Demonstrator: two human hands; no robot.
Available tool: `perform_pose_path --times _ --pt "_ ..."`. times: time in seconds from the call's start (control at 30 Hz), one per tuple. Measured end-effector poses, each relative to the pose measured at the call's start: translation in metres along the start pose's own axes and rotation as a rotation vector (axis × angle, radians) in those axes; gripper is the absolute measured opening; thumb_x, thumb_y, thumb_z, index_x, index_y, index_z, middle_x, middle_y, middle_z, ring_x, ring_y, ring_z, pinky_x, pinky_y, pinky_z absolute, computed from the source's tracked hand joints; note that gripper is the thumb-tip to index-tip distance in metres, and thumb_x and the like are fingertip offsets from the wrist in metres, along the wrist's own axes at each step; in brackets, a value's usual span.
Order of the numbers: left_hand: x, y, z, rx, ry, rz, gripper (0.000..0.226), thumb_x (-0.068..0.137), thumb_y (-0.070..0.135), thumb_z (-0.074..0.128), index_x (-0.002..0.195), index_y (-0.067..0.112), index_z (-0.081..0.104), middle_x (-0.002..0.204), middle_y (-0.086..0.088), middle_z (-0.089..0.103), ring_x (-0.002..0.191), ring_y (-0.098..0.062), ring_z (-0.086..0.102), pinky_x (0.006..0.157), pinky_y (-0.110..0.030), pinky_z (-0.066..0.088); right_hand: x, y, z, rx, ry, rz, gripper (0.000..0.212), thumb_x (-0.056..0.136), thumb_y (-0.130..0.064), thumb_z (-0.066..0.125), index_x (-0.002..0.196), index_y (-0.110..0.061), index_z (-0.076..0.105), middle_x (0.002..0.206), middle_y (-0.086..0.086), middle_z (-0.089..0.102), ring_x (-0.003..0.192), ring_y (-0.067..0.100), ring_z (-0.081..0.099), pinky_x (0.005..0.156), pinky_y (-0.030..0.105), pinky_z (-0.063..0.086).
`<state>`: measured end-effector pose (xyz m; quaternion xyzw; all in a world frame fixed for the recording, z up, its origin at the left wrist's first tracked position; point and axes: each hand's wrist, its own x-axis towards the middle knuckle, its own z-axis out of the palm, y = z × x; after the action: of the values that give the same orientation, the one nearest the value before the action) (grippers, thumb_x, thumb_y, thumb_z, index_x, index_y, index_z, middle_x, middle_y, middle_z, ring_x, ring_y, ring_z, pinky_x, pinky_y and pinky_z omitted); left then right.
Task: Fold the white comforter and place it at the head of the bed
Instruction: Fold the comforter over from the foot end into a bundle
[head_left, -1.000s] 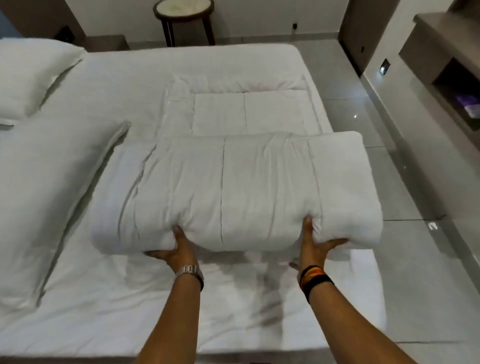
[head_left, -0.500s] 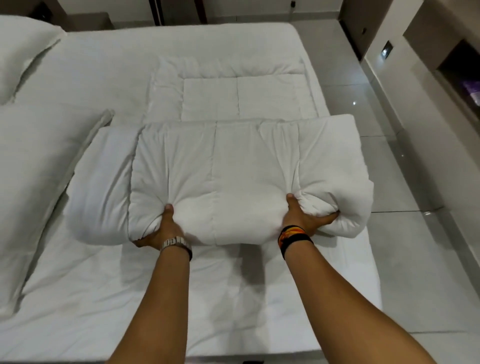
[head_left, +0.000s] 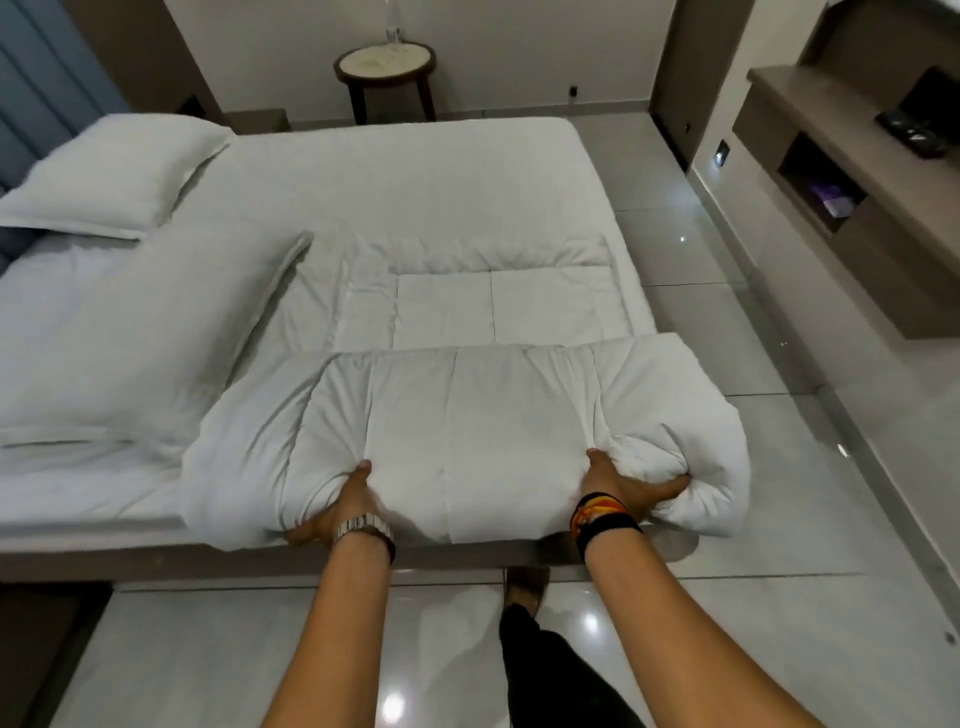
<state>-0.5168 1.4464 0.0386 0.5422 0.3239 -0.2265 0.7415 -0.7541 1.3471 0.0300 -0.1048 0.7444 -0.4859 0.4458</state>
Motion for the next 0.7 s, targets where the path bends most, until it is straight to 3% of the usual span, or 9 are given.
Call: perform_pose_path --times 0.03,0.17,0.23,0.3,0.33,0.4,0.47,0.57,0.7 --pt "-0.007 0.006 -0.004 0.026 -0.032 0.001 0.098 0.095 0.043 0.069 0.165 -0.001 0.016 0.174 -0.019 0.009 0.161 -0.037 0.009 0.108 -0.025 -0.009 -0.007 -0.006 -0.006 0.026 -0.012 -0.003 0.13 0.073 -0.012 0.091 0.165 -0.038 0.004 0.164 0.016 0.029 0.139 0.036 0.046 0.111 0.049 0.038" --pt "-0.029 0.044 0.037 -0.177 -0.196 -0.157 0.102 0.092 0.043 0.073 0.166 0.005 0.015 0.174 -0.017 0.009 0.16 -0.039 0.013 0.125 -0.023 -0.003 -0.015 -0.064 0.024 0.167 -0.155 -0.033 0.126 0.076 -0.012 0.089 0.165 -0.038 0.003 0.168 0.018 0.021 0.145 0.033 0.041 0.118 0.05 0.036" --pt "-0.042 0.062 0.08 -0.286 -0.399 -0.222 0.111 0.092 0.046 0.074 0.168 0.016 -0.001 0.175 -0.007 0.002 0.16 -0.038 0.014 0.131 -0.044 0.012 -0.003 -0.11 0.063 0.237 -0.352 -0.046 0.118 0.081 -0.004 0.084 0.166 -0.033 0.007 0.164 0.018 0.033 0.142 0.033 0.047 0.113 0.051 0.041" --pt "-0.052 0.081 0.133 -0.023 -0.478 -0.042 0.1 0.096 0.035 0.073 0.167 0.027 0.002 0.172 -0.015 0.019 0.143 -0.04 0.046 0.111 -0.048 0.046 0.011 -0.155 0.103 0.247 -0.619 -0.121 0.101 0.089 0.0 0.075 0.166 -0.031 0.018 0.156 0.016 0.05 0.137 0.029 0.055 0.106 0.046 0.048" --pt "-0.048 0.084 0.154 0.151 -0.54 0.127 0.092 0.097 0.028 0.072 0.166 0.027 0.01 0.168 -0.018 0.031 0.131 -0.038 0.058 0.101 -0.043 0.053 0.016 -0.169 0.116 0.159 -0.696 -0.227 0.091 0.091 -0.004 0.074 0.165 -0.029 0.027 0.154 0.015 0.053 0.138 0.024 0.055 0.11 0.04 0.046" --pt "-0.024 0.075 0.193 0.415 -0.643 0.446 0.084 0.098 0.024 0.071 0.166 0.027 0.02 0.168 -0.008 0.036 0.142 -0.028 0.051 0.107 -0.032 0.043 0.031 -0.174 0.145 -0.052 -0.725 -0.445 0.073 0.095 -0.012 0.073 0.159 -0.023 0.041 0.155 0.011 0.052 0.142 0.017 0.05 0.116 0.03 0.04" --pt "0.004 0.052 0.215 0.608 -0.647 0.662 0.074 0.102 0.039 0.065 0.164 0.034 0.027 0.169 0.002 0.035 0.152 -0.022 0.039 0.113 -0.028 0.033 0.053 -0.146 0.167 -0.224 -0.686 -0.574 0.064 0.097 -0.019 0.072 0.156 -0.021 0.048 0.159 0.005 0.049 0.146 0.017 0.046 0.119 0.028 0.036" --pt "0.051 -0.009 0.22 0.964 -0.582 0.853 0.07 0.098 0.062 0.051 0.162 0.043 0.028 0.172 0.006 0.027 0.158 -0.023 0.027 0.126 -0.048 0.021 0.099 -0.089 0.205 -0.607 -0.631 -0.866 0.062 0.101 -0.031 0.068 0.157 -0.018 0.046 0.168 0.009 0.033 0.157 0.026 0.026 0.127 0.039 0.02" --pt "0.1 -0.08 0.244 1.372 -0.521 0.993 0.075 0.099 0.063 0.031 0.167 0.038 0.011 0.176 0.004 -0.006 0.163 -0.023 -0.008 0.126 -0.056 0.006 0.156 -0.089 0.295 -1.001 -0.548 -1.169 0.066 0.106 -0.052 0.046 0.165 -0.028 0.028 0.175 0.011 0.006 0.162 0.028 -0.002 0.127 0.049 -0.01"
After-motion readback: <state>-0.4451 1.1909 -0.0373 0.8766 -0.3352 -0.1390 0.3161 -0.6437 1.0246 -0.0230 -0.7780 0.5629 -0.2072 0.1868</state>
